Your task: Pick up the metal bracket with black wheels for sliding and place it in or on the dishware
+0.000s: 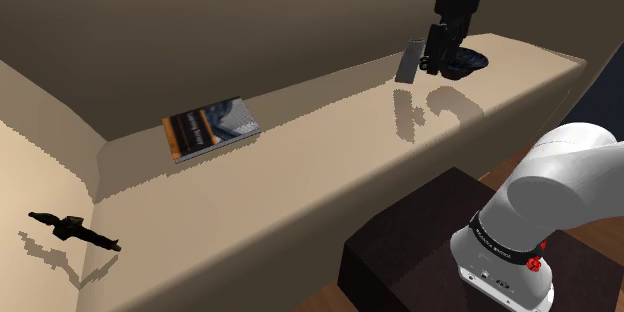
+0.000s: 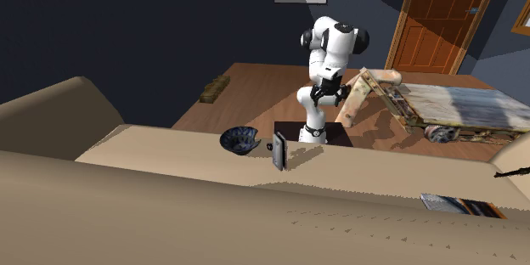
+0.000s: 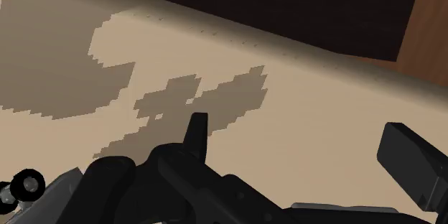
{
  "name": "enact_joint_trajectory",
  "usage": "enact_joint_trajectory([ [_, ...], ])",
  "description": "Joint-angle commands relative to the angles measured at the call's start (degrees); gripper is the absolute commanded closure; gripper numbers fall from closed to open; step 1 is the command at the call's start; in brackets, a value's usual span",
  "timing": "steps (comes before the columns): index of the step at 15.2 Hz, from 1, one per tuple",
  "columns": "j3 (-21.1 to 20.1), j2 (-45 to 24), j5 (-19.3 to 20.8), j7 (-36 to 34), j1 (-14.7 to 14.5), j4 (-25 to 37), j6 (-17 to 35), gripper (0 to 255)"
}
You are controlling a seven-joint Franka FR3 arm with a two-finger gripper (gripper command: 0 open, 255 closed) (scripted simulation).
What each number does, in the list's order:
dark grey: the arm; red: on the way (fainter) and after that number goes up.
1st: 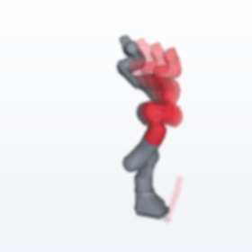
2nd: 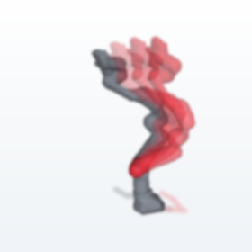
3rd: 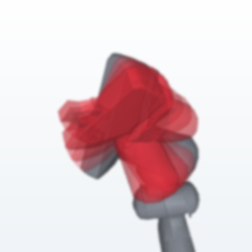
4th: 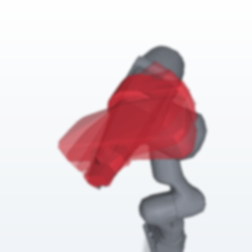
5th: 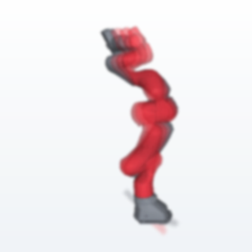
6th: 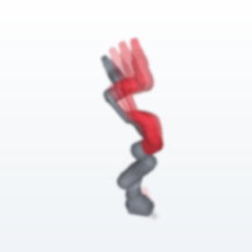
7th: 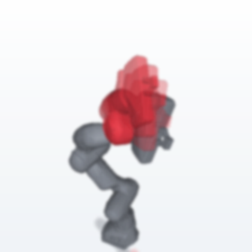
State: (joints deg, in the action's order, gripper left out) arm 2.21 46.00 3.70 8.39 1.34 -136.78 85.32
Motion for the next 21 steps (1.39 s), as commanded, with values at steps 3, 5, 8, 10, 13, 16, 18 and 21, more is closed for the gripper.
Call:
enact_joint_trajectory([
  [3, 3.0, -1.0, 1.1, 2.8, 0.7, -0.4, 3.0, 0],
  [5, 6.1, -2.4, 2.0, 5.6, 1.3, -0.4, 6.0, 0],
  [8, 10.7, -5.2, 2.8, 9.9, 1.9, 0.1, 10.4, 0],
  [10, 13.8, -7.5, 2.9, 12.9, 2.1, 0.9, 13.3, 0],
  [13, 18.6, -11.5, 2.4, 17.5, 2.0, 2.6, 17.5, 0],
  [16, 23.5, -16.2, 0.7, 22.5, 1.3, 5.1, 21.3, 0],
  [18, 26.9, -19.7, -1.2, 26.2, 0.6, 7.2, 23.5, 0],
  [21, 32.1, -25.6, -5.4, 32.3, -0.9, 10.9, 26.1, 0],
])
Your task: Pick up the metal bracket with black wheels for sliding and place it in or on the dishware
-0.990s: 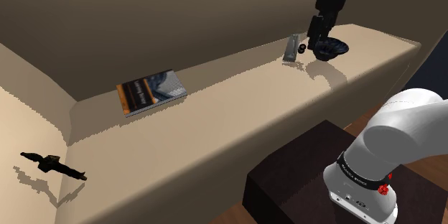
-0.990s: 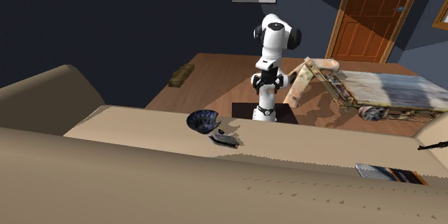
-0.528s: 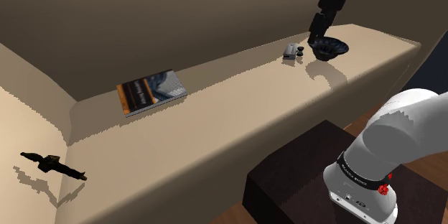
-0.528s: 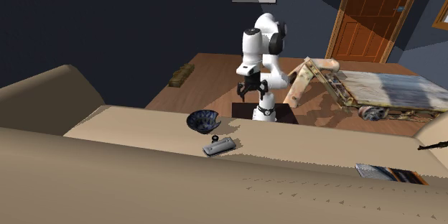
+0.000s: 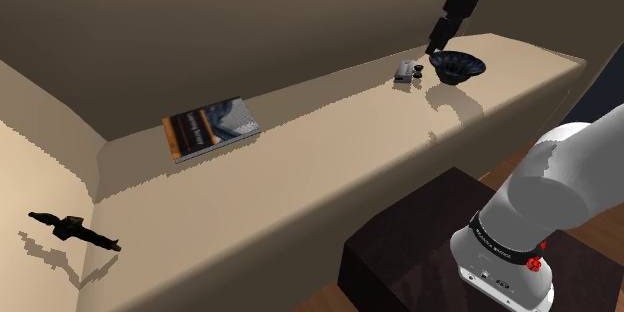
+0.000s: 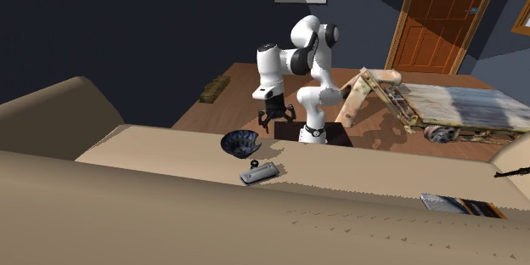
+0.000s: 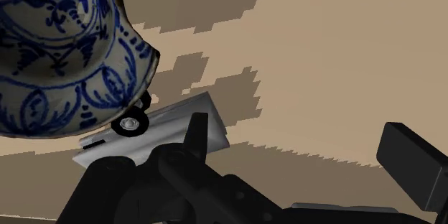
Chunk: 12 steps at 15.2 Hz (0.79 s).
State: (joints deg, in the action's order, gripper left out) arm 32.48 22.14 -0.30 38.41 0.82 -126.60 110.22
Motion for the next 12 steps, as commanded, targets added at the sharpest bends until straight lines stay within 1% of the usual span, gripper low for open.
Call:
enact_joint_trajectory([
  [1, 3.5, -3.9, -3.2, 4.5, -0.9, 2.2, 1.9, 0],
  [2, 5.3, -6.2, -5.2, 6.8, -1.5, 3.7, 2.4, 0],
  [9, 5.6, -8.0, -6.6, 7.8, -2.1, -0.2, 7.7, 0],
  [12, 5.6, -8.1, -6.7, 7.9, -2.1, -0.5, 8.1, 0],
])
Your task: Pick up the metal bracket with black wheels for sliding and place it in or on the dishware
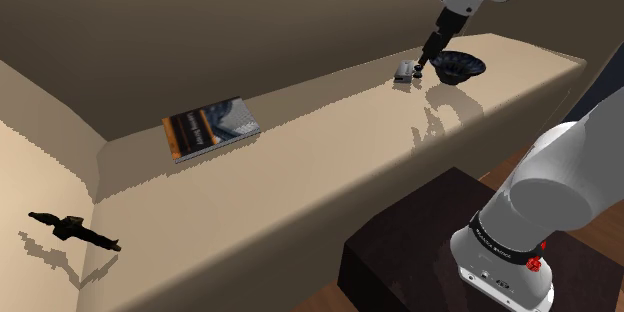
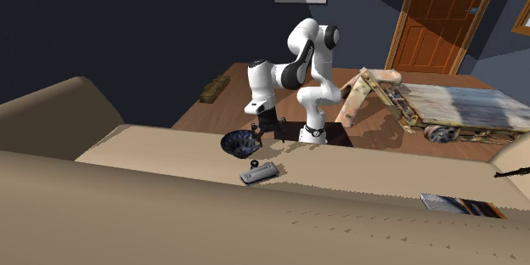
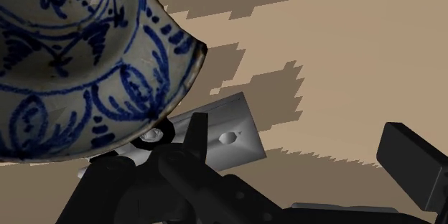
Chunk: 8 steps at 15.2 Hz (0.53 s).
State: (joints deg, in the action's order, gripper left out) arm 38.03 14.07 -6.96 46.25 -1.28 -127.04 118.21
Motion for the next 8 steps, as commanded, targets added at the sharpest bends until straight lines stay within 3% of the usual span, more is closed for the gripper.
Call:
enact_joint_trajectory([
  [1, 0.0, -0.1, -0.1, 0.1, 0.0, -0.1, 0.2, 0],
  [6, 0.0, -0.1, -0.1, 0.1, 0.0, -0.1, 0.1, 0],
  [7, 0.0, -0.1, -0.1, 0.1, 0.0, -0.1, 0.1, 255],
  [8, 0.0, -0.1, -0.1, 0.1, 0.0, -0.1, 0.1, 255],
])
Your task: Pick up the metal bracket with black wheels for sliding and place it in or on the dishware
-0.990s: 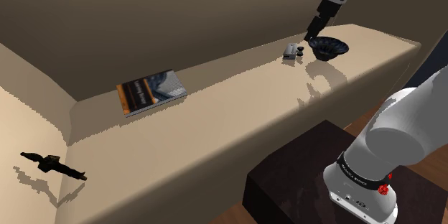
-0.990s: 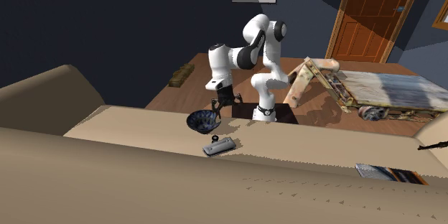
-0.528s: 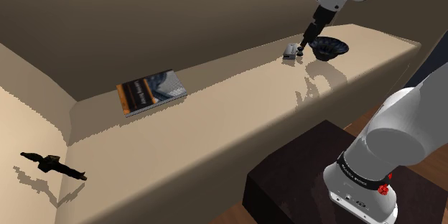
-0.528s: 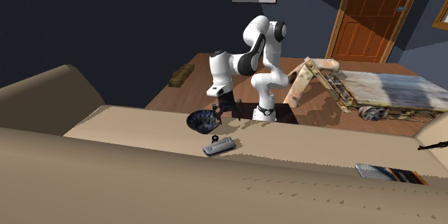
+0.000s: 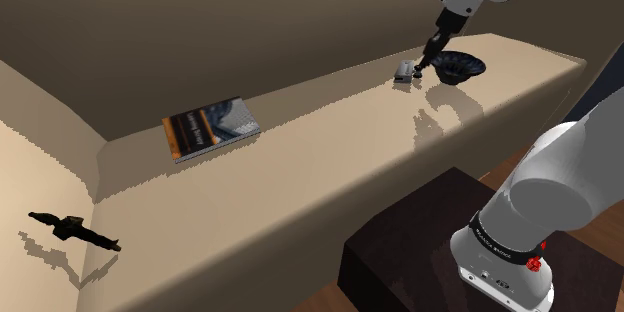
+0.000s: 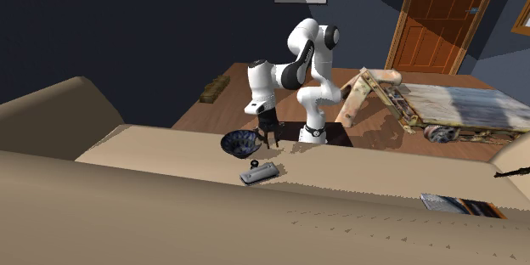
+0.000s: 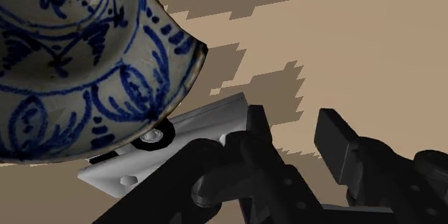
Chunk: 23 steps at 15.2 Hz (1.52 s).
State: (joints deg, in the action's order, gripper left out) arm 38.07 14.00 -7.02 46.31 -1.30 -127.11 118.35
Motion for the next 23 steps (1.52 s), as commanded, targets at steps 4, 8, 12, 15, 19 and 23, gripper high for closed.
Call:
enact_joint_trajectory([
  [4, 0.0, 0.0, 0.0, 0.0, 0.0, 0.0, 0.0, 255],
  [8, 0.0, 0.0, 0.0, 0.0, 0.0, 0.0, 0.0, 255],
  [12, 1.9, -9.9, 0.4, 9.3, -1.8, 6.9, -1.3, 0],
  [15, 2.2, -19.4, 0.8, 17.9, -1.9, 13.6, -1.8, 0],
  [19, 1.4, -25.7, 1.0, 23.0, -1.1, 16.9, -0.4, 0],
  [23, 1.1, -27.0, -0.1, 23.7, -0.8, 15.2, 2.3, 0],
])
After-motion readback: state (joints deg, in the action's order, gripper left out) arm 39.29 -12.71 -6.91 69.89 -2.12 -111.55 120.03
